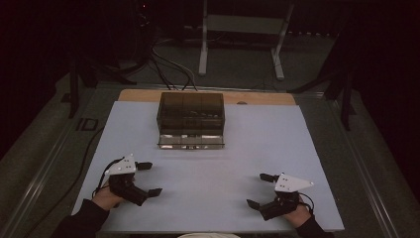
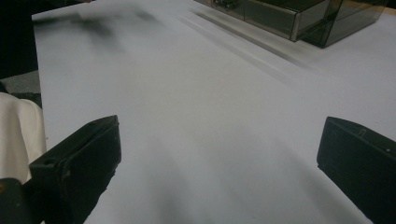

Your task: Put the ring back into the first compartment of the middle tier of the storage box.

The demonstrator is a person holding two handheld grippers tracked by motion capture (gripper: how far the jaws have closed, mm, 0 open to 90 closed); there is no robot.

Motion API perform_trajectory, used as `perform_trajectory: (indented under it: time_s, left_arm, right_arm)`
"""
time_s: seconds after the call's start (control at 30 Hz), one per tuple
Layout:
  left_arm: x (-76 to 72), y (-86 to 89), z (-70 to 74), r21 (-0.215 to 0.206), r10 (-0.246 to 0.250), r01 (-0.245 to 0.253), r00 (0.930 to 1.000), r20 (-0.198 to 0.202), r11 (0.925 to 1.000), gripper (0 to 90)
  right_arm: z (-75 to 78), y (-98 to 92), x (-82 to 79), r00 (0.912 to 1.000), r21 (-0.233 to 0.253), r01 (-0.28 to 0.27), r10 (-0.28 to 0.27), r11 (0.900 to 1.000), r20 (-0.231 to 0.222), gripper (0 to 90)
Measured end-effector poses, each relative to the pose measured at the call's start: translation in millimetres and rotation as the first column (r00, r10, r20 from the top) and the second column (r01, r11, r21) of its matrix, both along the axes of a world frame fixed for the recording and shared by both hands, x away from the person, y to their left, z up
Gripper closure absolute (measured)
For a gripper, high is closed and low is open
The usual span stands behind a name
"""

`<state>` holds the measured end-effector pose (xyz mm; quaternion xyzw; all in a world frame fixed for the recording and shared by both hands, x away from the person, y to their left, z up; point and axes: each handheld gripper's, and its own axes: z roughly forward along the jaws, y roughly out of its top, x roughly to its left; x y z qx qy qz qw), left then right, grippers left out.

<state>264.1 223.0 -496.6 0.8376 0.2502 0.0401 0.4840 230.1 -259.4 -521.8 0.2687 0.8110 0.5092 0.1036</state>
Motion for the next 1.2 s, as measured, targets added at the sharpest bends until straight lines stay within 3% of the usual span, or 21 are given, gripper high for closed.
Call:
perform_trajectory:
  time_s: [0.3,0.5,0.7,1.2]
  left_arm:
    - [-9.6,12.5,-11.5,0.015,0.023,-0.022,0.9995,-0.021,0.9996,0.9]
    - [-13.5,19.9,-15.0,0.05,0.059,-0.059,0.9983,-0.001,0.997,0.9]
    - [-13.8,15.4,-17.6,0.068,0.029,-0.029,0.9996,-0.001,0.9972,0.9]
    - [-11.0,15.9,-15.6,0.029,0.024,-0.024,0.9997,-0.004,0.9993,0.9]
  right_arm:
    - [0.0,-0.2,-0.3,1.0,0.0,-0.001,0.001,1.0,0.001,0.0]
    - [-0.1,0.3,-0.4,1.0,-0.001,-0.002,0.002,1.0,0.001,0.0]
    - [-0.4,0.7,-0.3,1.0,-0.005,-0.005,0.005,1.0,-0.001,0.0]
    - [-1.1,1.7,0.2,1.0,-0.008,-0.008,0.008,1.0,-0.003,0.0]
